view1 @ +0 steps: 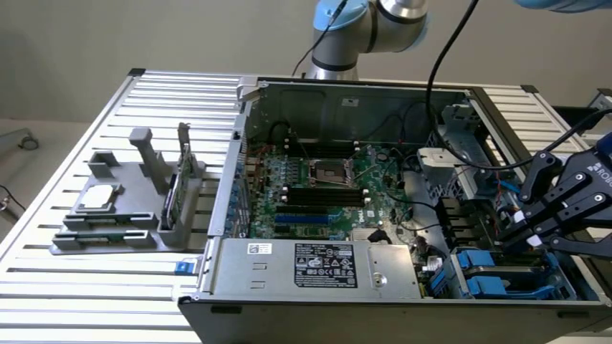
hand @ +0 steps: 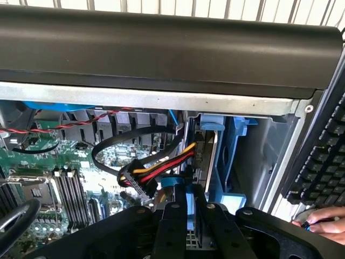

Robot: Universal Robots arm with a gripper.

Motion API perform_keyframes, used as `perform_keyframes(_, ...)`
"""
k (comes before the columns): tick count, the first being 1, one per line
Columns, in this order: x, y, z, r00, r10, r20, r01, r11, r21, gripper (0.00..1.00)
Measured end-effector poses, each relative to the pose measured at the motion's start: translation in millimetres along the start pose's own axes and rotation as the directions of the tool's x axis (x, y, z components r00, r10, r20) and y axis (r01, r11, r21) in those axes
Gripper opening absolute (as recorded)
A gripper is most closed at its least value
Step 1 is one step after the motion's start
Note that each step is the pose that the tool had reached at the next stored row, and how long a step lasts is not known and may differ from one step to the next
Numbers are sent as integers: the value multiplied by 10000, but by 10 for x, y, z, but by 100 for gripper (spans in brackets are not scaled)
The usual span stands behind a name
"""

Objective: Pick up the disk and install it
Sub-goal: 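Insert the second disk wire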

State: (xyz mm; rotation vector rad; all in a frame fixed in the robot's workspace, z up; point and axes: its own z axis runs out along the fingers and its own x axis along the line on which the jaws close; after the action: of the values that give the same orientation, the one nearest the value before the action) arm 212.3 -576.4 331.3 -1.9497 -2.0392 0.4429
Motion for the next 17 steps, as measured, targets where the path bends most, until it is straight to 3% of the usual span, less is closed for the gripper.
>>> perform_keyframes(8, -46, -1, 7, 10000, -5, -13, 5, 10000, -19, 16)
perform_keyframes(11, -50, 4, 19, 10000, -36, -82, 36, 10000, -84, 16)
perform_keyframes(17, -51, 8, 31, 9995, -125, -277, 119, 9997, -198, 16)
